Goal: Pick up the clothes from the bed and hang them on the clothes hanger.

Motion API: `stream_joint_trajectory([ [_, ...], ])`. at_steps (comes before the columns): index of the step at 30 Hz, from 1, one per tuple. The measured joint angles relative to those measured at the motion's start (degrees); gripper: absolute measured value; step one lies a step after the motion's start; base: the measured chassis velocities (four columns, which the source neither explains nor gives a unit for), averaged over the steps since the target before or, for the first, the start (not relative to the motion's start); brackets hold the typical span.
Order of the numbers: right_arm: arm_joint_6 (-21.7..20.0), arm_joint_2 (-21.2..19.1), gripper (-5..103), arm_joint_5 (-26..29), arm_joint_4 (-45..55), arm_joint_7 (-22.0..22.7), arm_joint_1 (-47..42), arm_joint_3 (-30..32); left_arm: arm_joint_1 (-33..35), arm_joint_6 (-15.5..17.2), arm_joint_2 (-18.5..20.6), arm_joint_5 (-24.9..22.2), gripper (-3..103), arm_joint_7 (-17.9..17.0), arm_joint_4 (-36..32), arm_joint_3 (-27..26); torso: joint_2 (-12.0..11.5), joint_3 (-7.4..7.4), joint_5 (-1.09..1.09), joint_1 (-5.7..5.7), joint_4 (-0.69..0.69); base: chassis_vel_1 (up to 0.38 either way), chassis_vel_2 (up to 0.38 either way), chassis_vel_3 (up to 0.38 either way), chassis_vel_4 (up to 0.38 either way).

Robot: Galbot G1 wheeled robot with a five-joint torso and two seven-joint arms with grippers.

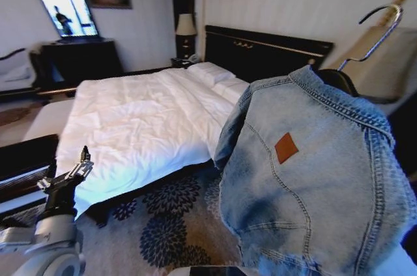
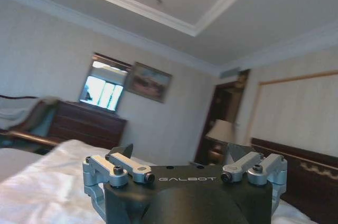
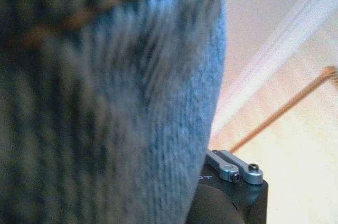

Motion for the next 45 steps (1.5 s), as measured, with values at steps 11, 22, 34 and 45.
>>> stream_joint_trajectory([
  [11, 0.0, 1.06, 15, -0.7, -1.53, -0.02, 0.32, -1.08, -0.29, 0.0, 0.3, 0.05, 100, 0.08, 0.0, 0.44, 0.0, 0.0, -0.01, 0.0, 0.02, -0.121, -0.133, -0.129, -0.125],
  [22, 0.68, 1.4, 15, 0.71, -0.32, -0.02, -4.33, 5.59, -0.85, 0.08, 0.49, -0.01, 100, 0.09, 0.0, 2.03, 0.0, 0.0, 0.0, 0.01, 0.0, -0.14, -0.119, -0.124, -0.14],
  [34, 0.9, 2.05, 15, 0.54, 1.64, -0.03, -7.14, 9.44, -0.74, 0.11, 0.68, -0.5, 100, 0.24, 0.0, 2.01, 0.0, 0.0, 0.01, 0.0, 0.0, -0.112, -0.123, -0.127, -0.122],
  [45, 0.9, 2.82, 15, -0.1, 1.66, -0.07, -7.33, 10.17, -0.92, 0.11, 0.54, -1.59, 100, 0.24, 0.0, 0.57, 0.0, 0.0, -0.01, 0.0, 0.01, -0.118, -0.111, -0.12, -0.135],
])
